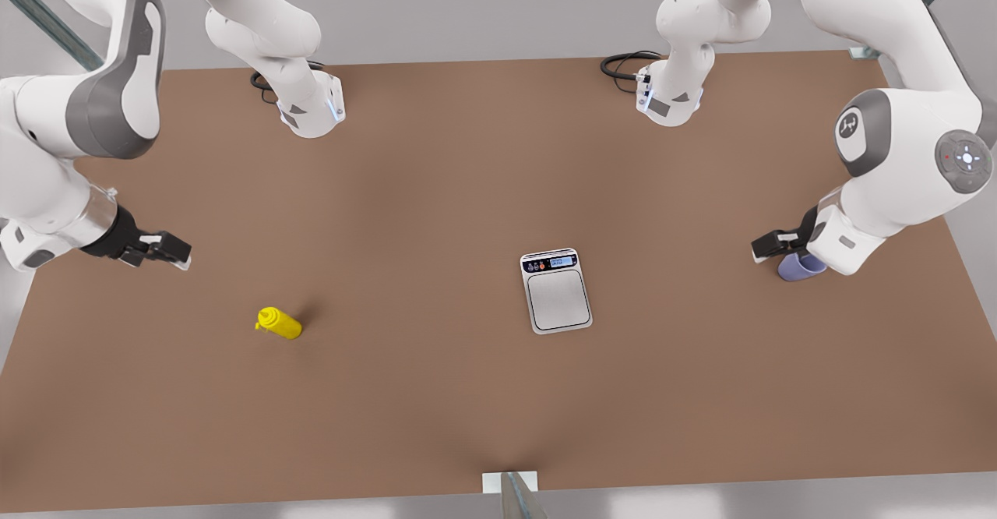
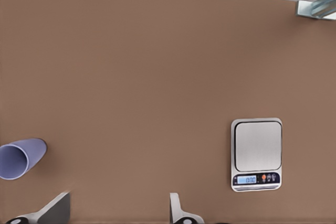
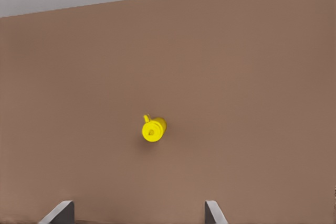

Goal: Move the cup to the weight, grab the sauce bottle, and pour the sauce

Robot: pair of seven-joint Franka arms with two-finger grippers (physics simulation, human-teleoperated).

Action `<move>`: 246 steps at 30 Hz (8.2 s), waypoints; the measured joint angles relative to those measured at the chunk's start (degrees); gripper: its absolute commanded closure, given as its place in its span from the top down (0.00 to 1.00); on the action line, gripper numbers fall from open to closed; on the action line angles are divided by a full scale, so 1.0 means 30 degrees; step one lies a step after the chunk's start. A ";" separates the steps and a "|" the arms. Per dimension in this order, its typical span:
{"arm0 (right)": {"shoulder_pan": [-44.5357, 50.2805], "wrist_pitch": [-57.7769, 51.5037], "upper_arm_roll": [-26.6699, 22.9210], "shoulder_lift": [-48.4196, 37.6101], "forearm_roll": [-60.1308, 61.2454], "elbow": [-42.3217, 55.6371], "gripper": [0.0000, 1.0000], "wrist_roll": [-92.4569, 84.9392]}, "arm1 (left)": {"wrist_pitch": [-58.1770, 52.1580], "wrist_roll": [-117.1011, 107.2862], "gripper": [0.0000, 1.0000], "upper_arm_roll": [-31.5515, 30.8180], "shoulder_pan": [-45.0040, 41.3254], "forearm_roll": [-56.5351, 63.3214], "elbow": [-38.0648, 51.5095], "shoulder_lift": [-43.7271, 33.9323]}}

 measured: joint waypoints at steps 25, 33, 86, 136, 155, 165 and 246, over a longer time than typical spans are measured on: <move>0.0141 -0.0059 -0.0010 0.0345 0.0066 0.0367 1.00 -0.0056 | 1.1631 0.6403 1.00 0.4043 0.5803 0.0068 -1.1338 0.2739; 0.0145 -0.0059 -0.0010 0.0345 0.0240 0.0354 1.00 -0.0029 | 1.2403 0.6237 0.33 0.4043 0.5823 -0.0114 -1.1628 0.3520; -0.6631 -0.5536 -0.0332 1.5724 1.8813 0.2471 1.00 1.2767 | 0.8715 -1.4508 0.67 -0.2724 -0.6452 -0.1612 -0.2754 0.7816; -0.4746 -0.5460 0.0314 1.6149 1.7108 0.3434 0.21 1.1590 | 0.2032 0.0778 1.00 0.1142 -0.1974 0.1549 -0.3897 -0.0971; 0.2611 0.2554 0.1174 0.7841 1.2046 0.2904 0.21 2.0841 | 0.1989 0.0794 1.00 0.1160 -0.2008 0.1641 -0.3926 -0.0869; 0.7247 0.8549 0.1592 0.7528 0.8569 0.3150 0.21 2.8204 | 0.1153 0.0983 1.00 0.1172 -0.1999 0.1751 -0.3926 -0.1530; 1.3430 1.6971 -0.0491 1.0641 1.4789 0.1710 0.21 2.5748 | -0.1158 0.0927 1.00 0.0586 -0.2063 0.1594 -0.2887 -0.1850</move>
